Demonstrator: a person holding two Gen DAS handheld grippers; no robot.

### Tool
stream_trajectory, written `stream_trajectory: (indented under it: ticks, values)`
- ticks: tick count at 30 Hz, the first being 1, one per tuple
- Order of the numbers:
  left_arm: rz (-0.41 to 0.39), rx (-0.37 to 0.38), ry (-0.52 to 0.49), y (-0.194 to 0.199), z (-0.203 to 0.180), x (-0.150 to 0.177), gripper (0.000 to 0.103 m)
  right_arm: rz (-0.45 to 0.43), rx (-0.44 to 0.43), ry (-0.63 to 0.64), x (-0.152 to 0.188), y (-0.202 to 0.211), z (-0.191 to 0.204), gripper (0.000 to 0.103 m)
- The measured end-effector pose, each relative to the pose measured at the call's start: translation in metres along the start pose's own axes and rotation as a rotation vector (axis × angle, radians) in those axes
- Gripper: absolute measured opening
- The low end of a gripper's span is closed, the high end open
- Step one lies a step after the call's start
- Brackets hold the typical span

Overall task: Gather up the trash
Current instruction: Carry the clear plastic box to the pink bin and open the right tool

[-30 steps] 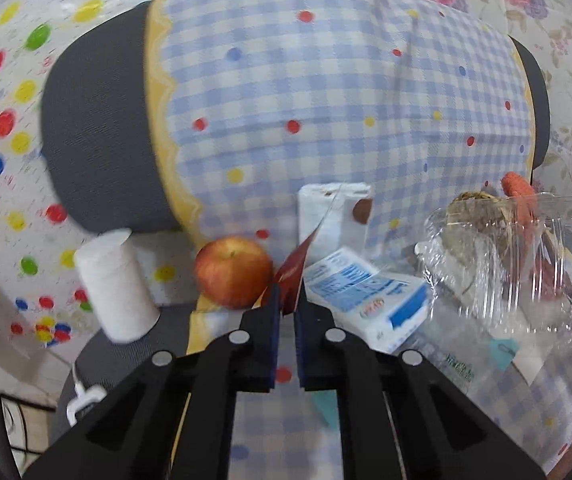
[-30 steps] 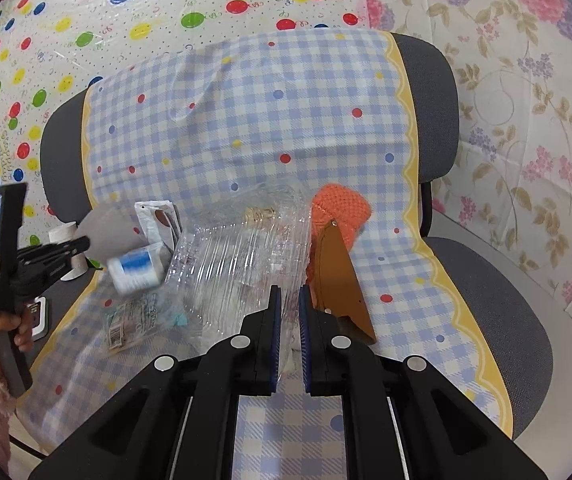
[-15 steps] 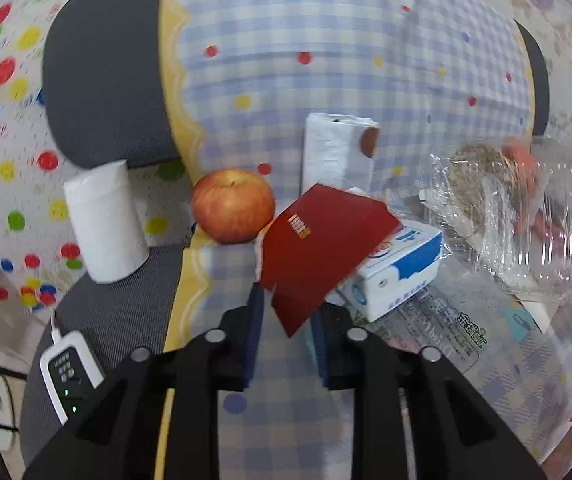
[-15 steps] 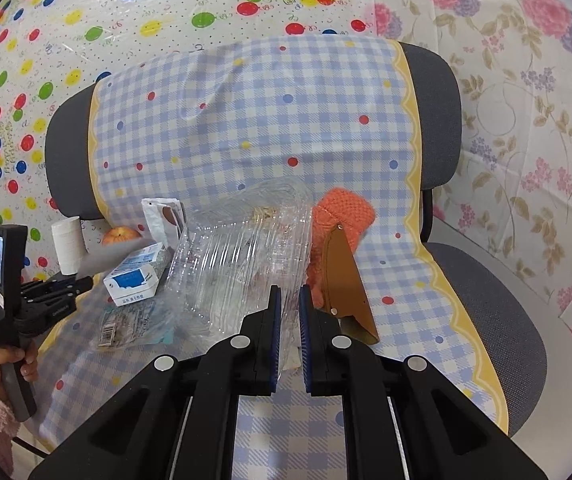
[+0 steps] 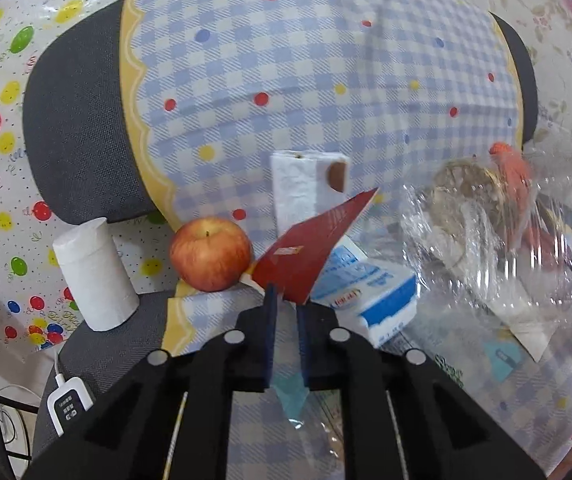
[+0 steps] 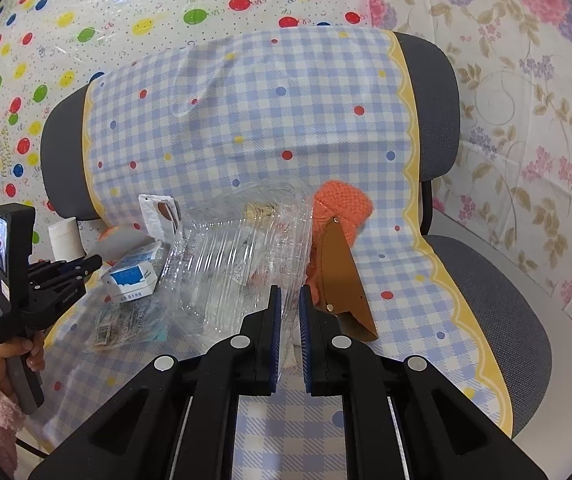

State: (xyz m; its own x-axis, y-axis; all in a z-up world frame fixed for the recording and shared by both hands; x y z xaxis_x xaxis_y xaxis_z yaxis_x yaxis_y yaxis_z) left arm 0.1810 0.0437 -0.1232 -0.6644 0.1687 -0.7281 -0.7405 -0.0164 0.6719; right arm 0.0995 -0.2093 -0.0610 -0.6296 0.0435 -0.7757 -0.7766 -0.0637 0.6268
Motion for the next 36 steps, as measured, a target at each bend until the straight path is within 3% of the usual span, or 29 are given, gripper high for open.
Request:
stream_trajectory:
  ticks: [5, 8, 13, 18, 24, 36]
  values:
    - [-0.063, -0.018, 0.076, 0.027, 0.02, -0.013, 0.0, -0.046, -0.029, -0.043, -0.015, 0.008, 0.002, 0.009]
    - [-0.109, -0.018, 0.087, 0.055, 0.029, -0.019, 0.0, -0.136, 0.002, -0.069, -0.03, 0.032, 0.0, 0.007]
    - [-0.18, 0.051, 0.076, 0.108, 0.02, -0.016, 0.0, -0.22, 0.061, -0.063, -0.038, 0.073, -0.011, 0.006]
    - [-0.197, 0.152, 0.025, 0.148, -0.019, 0.0, 0.0, -0.216, 0.103, -0.03, -0.028, 0.11, -0.02, 0.006]
    - [-0.192, 0.316, -0.053, 0.185, -0.083, 0.028, 0.0, -0.174, 0.202, 0.003, 0.01, 0.159, -0.041, 0.006]
    - [-0.178, 0.578, -0.209, 0.216, -0.197, 0.08, 0.0, -0.099, 0.575, -0.057, 0.102, 0.261, -0.112, 0.006]
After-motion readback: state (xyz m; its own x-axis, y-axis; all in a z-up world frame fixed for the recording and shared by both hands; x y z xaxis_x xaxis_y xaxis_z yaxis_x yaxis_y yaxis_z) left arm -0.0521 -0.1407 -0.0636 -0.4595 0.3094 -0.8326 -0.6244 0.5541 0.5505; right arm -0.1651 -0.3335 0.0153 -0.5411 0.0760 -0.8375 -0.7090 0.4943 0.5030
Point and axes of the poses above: each gripper's, at about its wrist camera, not at the fingertips, and y roughly against the way its jaws point, z to its left, x to its underside, the point moved 2 cm from there along -y, roughly the way its jaws point, and after that the axes turned 5 degrees about z, right-handed, at the moved point
